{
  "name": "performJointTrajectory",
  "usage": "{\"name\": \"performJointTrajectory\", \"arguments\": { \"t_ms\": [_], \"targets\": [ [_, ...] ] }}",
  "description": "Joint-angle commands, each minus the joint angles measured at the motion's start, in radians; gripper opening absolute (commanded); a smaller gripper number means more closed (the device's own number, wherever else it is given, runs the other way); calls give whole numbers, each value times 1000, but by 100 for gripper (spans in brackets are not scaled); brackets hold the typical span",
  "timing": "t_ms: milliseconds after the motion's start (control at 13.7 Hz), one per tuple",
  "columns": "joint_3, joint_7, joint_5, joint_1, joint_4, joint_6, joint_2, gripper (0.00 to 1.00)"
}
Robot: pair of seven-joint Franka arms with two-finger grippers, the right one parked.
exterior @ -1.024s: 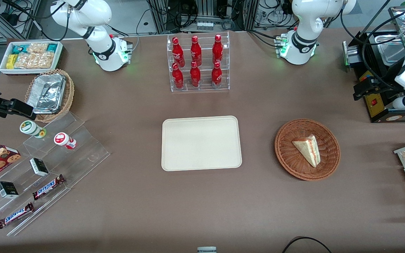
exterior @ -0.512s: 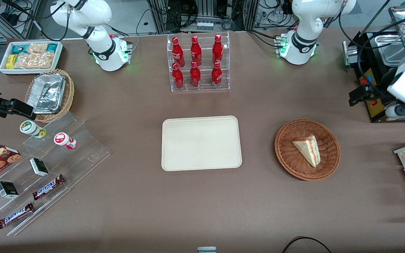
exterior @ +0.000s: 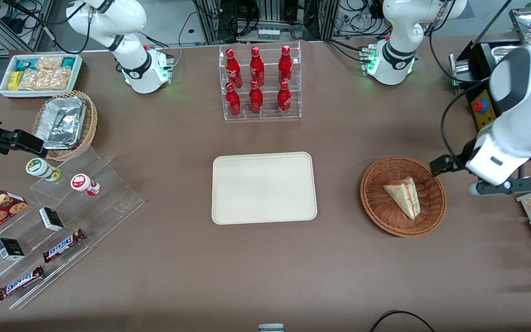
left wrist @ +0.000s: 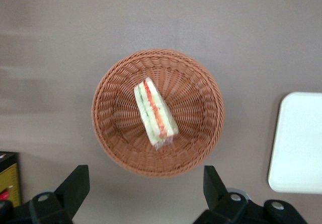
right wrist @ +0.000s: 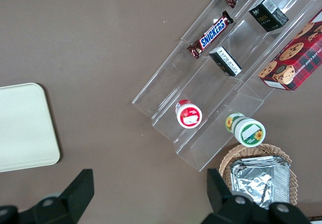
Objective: Place sandwich from basket to tray
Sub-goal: 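Lower the open left gripper over the wrapped sandwich in the basket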
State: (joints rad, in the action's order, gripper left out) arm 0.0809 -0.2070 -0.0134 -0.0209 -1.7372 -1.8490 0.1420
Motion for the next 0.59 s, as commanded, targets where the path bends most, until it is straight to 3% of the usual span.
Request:
{"name": "performJointTrajectory", "arguments": {
  "t_ms": [0, 220, 512],
  "targets": [
    [6, -98, -17, -1, -146, -151, -35, 100],
    [8, -286, -17, -2, -306, -393, -47, 100],
    [8, -347, -19, -1, -485, -616, -58, 100]
  ]
}}
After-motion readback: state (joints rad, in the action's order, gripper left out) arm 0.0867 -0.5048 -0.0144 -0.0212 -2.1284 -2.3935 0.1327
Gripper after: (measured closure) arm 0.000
